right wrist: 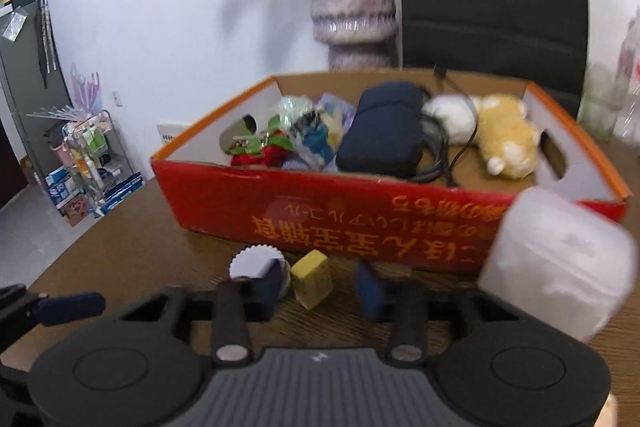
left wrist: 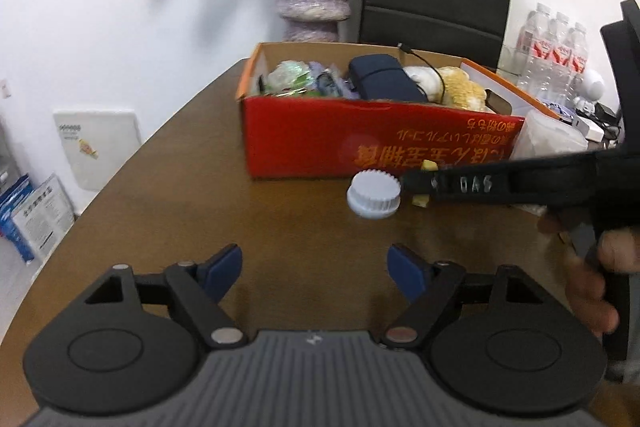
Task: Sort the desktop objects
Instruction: 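Grasp the white round lid with the left gripper while the right grasps the yellow sponge block, then carry the lid and yellow block over the box with both grippers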
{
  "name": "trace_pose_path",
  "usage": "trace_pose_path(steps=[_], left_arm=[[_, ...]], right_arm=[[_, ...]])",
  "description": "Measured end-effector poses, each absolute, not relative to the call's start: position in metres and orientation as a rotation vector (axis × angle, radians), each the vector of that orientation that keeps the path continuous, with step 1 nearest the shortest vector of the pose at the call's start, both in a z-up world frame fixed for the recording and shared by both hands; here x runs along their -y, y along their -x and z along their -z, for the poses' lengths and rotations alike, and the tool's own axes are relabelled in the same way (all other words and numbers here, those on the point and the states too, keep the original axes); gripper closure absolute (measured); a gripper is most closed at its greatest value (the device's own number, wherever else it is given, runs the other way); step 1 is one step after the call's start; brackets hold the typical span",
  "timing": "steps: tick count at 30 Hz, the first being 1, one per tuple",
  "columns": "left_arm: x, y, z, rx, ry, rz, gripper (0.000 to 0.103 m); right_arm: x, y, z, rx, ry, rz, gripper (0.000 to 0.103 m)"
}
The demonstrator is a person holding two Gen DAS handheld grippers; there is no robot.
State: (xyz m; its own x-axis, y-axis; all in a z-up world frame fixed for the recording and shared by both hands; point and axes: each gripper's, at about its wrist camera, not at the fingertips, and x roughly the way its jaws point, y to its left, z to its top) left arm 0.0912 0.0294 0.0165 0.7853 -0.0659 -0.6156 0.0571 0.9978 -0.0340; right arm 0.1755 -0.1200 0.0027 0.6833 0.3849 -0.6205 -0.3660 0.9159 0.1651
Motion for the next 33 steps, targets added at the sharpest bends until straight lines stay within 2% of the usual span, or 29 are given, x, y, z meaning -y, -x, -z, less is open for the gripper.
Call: trace_pose_path(steps=[3,5,9,11,14,18,26,33], left_arm=[[-0.021,-0.110,-0.014,-0.677,-0.004,0.077,0.020],[-0.013,-0.123,-0.013,-0.680,-0.005,0.090,0.020],[0.005,-0.140,-0.014,-0.653,-0.001,0.133,0.021],[0.015,-0.150,-0.014,-0.653,-0.031,0.120,0.032],[0.021,-0.156,-0.012,-0.672,-0.055,0.090,0.067],[0.017,-0.141,-0.018,-0.659,-0.005,0.091,0.066],[0.020,-0.049,-0.056,-0.526,-0.020,0.030,0.066],[0.026,0.010,-0.057,-0.494,-0.058,-0.012,0.066]], right_arm=[[0.123,-0.168,-0.005,-0.732,-0.001,-0.383,0.086],[0.131,-0.148,-0.018,-0.660,0.047,-0.345,0.086],[0.161,-0.115,-0.034,-0.574,-0.036,-0.339,0.086],[0.173,-0.106,-0.031,-0.561,-0.084,-0.326,0.086],[0.176,-0.101,-0.025,-0.565,-0.058,-0.289,0.086],[0.178,-0.096,-0.023,-0.569,-0.080,-0.308,0.086],[0.175,-0.059,-0.036,-0.518,-0.031,-0.306,0.086],[0.178,-0.015,-0.038,-0.510,-0.010,-0.279,0.086]])
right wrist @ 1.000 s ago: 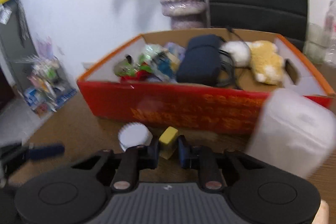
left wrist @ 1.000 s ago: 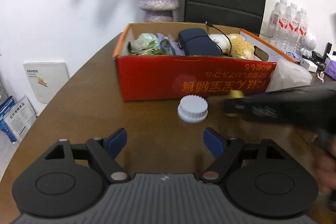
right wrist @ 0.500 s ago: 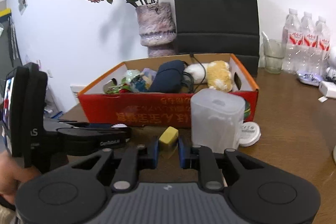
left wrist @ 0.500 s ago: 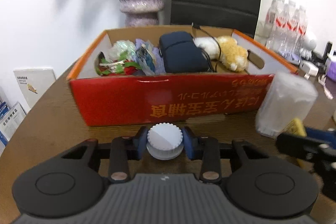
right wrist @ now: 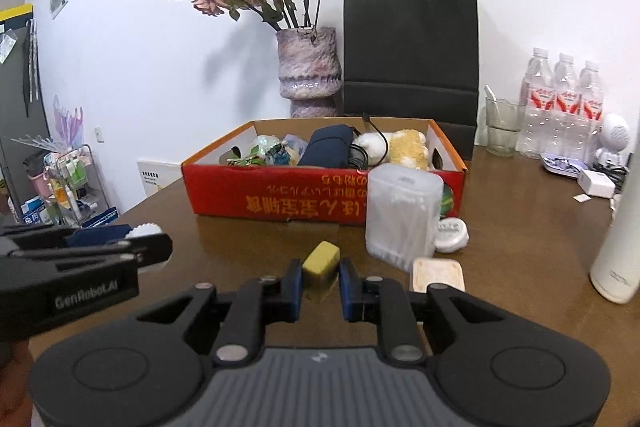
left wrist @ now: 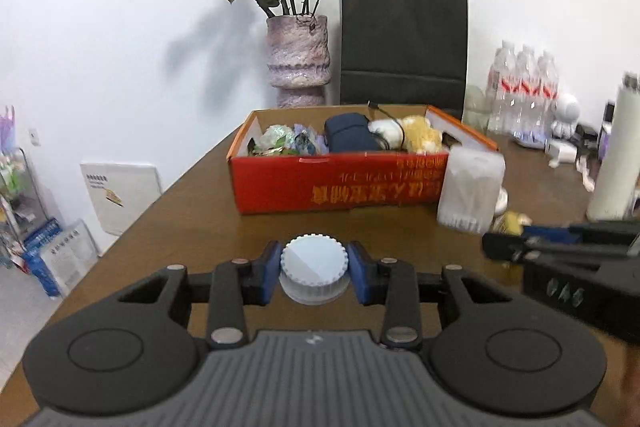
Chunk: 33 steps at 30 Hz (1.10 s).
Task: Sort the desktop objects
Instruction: 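Carry the lid and yellow block over the box with both grippers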
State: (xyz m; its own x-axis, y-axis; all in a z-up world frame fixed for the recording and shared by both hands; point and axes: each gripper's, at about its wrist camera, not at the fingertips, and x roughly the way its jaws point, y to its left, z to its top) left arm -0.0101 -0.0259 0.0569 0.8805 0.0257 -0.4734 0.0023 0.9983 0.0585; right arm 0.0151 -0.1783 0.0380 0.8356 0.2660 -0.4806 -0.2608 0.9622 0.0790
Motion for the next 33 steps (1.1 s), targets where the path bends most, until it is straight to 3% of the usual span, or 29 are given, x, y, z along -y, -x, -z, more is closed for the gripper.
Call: trace_pose_path(steps=[11,19,26,33], left_arm=[[0.031,0.049,-0.064,-0.468,-0.116,-0.013,0.066],[0.009,0.023,-0.079,-0.468,-0.010,0.006,0.066],[-0.015,-0.084,-0.128,-0.464,0.054,0.100,0.066],[-0.022,-0.205,-0.116,-0.683,-0.002,0.166,0.066]], right_arm=[[0.195,0.036,-0.043,-0.483,-0.031,-0.237,0.086],[0.195,0.026,-0.064,-0.440,-0.043,-0.286,0.086],[0.182,-0.053,-0.119,-0.381,-0.036,-0.394,0.086],[0.148,-0.196,-0.132,-0.631,-0.097,-0.430,0.086]])
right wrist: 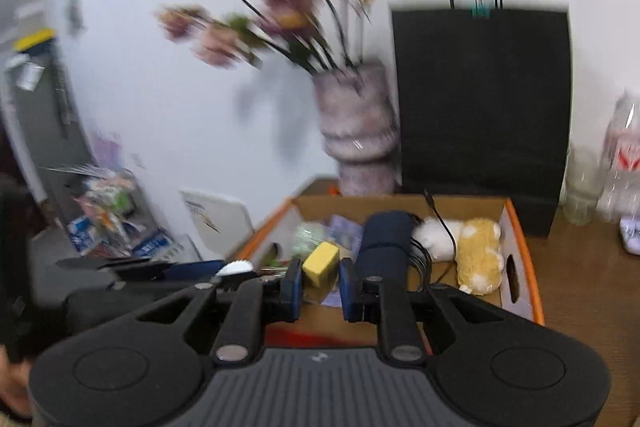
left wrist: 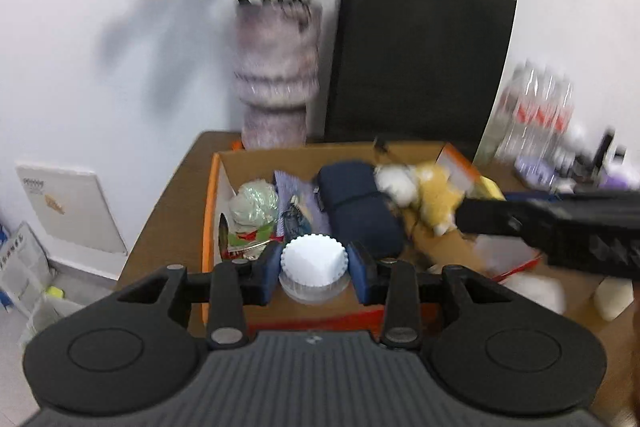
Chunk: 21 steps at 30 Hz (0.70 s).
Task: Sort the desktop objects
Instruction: 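Carry the lid and yellow block over the box with both grippers, then open both grippers to drop the lid and block into the box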
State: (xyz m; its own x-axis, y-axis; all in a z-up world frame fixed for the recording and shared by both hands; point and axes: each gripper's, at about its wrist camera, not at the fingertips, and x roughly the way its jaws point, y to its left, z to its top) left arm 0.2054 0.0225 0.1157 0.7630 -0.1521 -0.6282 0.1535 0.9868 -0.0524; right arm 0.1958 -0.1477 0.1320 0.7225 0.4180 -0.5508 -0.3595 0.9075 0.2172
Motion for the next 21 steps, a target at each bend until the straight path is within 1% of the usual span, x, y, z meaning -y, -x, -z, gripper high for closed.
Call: trace_pose_path(steps=[3,5,6,7,8,9,11,12,13,14,15,17,19,21], left_arm=[[-0.032,-0.234,-0.091,-0.783,0.030,0.110,0.066],[-0.039,-0.244,-0.083,-0.820,0.077,0.119,0.066],[-0.041,-0.243,-0.081,-0.826,0.084,0.124,0.059],[-0.042,-0.243,-0.080,-0.823,0.085,0.136,0.051],[-0.044,-0.241,-0.081,-0.809,0.079,0.123,0.044],[-0.047,-0.240,-0.083,-0.794,0.069,0.106,0.040],[-0.056,-0.236,-0.088,-0.770,0.080,0.112,0.036],[-0.060,-0.236,-0.091,-0.769,0.089,0.112,0.031],[-0.063,-0.236,-0.094,-0.768,0.092,0.100,0.030],[-0.065,-0.235,-0.097,-0.763,0.088,0.084,0.030],[-0.065,-0.234,-0.099,-0.758,0.081,0.073,0.029],[-0.064,-0.234,-0.104,-0.754,0.073,0.070,0.027],[-0.062,-0.233,-0.108,-0.753,0.068,0.050,0.016],[-0.058,-0.231,-0.112,-0.754,0.068,0.016,0.013]], right_arm=[[0.127,-0.250,-0.104,-0.817,-0.103,-0.402,0.086],[0.116,-0.271,-0.087,-0.905,-0.096,-0.379,0.086],[0.111,-0.280,-0.078,-0.936,-0.082,-0.369,0.085],[0.107,-0.287,-0.072,-0.958,-0.074,-0.353,0.085],[0.104,-0.293,-0.067,-0.974,-0.083,-0.339,0.083],[0.105,-0.296,-0.065,-0.989,-0.104,-0.339,0.082],[0.112,-0.301,-0.061,-1.032,-0.210,-0.382,0.081],[0.115,-0.302,-0.061,-1.042,-0.246,-0.405,0.075],[0.118,-0.302,-0.062,-1.044,-0.275,-0.425,0.071],[0.121,-0.301,-0.064,-1.041,-0.292,-0.433,0.065],[0.125,-0.300,-0.068,-1.038,-0.298,-0.430,0.062],[0.130,-0.297,-0.078,-1.024,-0.282,-0.404,0.061],[0.134,-0.294,-0.087,-1.011,-0.240,-0.382,0.058],[0.141,-0.288,-0.095,-0.997,-0.202,-0.359,0.053]])
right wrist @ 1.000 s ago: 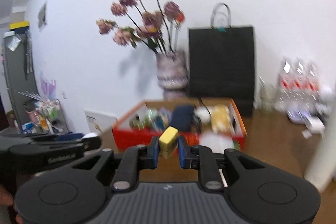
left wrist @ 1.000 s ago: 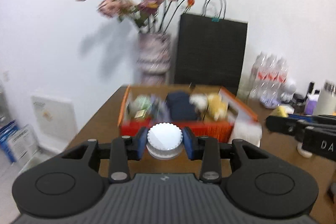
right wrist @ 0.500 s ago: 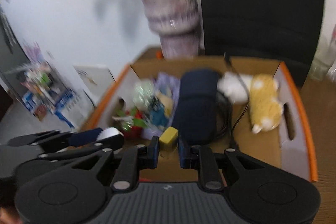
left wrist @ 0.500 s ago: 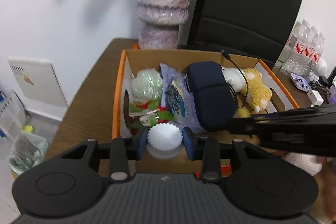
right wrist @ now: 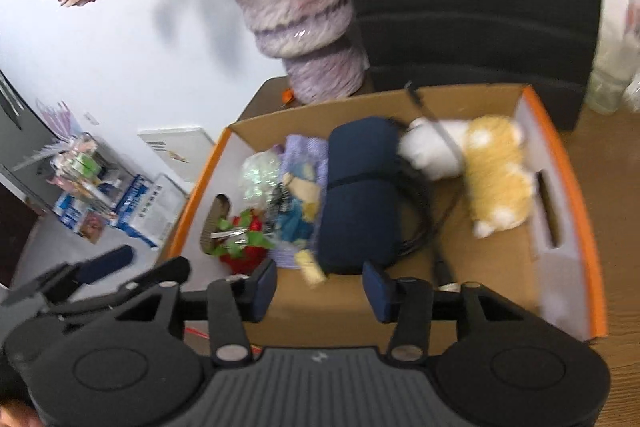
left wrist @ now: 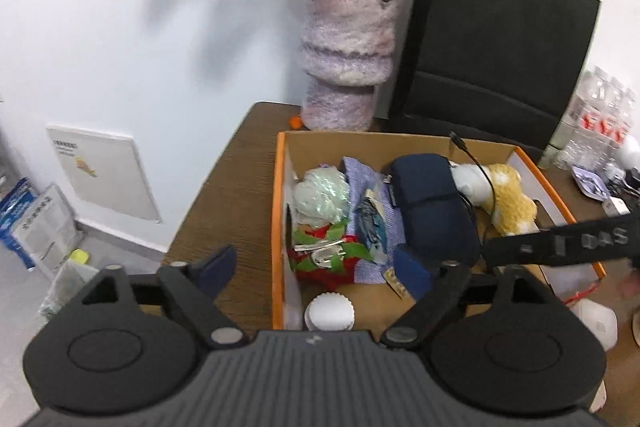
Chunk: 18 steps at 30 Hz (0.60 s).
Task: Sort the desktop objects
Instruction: 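Open both grippers to drop the lid and block into the box, then withdraw both grippers from the box toward the clear container and white cube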
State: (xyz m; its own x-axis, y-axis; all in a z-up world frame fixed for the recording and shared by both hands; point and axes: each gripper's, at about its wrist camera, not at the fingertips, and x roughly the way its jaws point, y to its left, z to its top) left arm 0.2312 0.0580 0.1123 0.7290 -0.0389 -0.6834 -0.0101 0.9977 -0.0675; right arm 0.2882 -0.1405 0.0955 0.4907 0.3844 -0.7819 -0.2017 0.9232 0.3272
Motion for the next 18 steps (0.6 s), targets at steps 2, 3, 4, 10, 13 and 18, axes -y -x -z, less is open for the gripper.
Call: trace_pose_path(steps=[2,3,4,10,13,18], left_arm=[[-0.053,-0.230,-0.116,-0.765,0.065,0.010,0.008],[-0.051,-0.229,-0.118,-0.770,0.063,0.006,0.004],[-0.048,-0.227,-0.120,-0.771,0.059,0.002,0.003],[-0.030,-0.211,-0.130,-0.745,0.012,0.020,0.000],[-0.024,-0.201,-0.132,-0.731,0.008,0.010,0.000],[-0.008,-0.157,-0.131,-0.622,-0.035,-0.001,0.000]], right_arm=[[0.149,-0.283,-0.105,-0.981,-0.164,-0.326,0.050],[0.154,-0.279,-0.110,-0.967,-0.139,-0.308,0.046],[0.158,-0.276,-0.113,-0.956,-0.112,-0.287,0.045],[0.195,-0.259,-0.127,-0.917,-0.017,-0.168,0.032],[0.213,-0.247,-0.129,-0.906,-0.059,-0.168,0.032],[0.225,-0.206,-0.133,-0.818,-0.054,-0.193,0.028]])
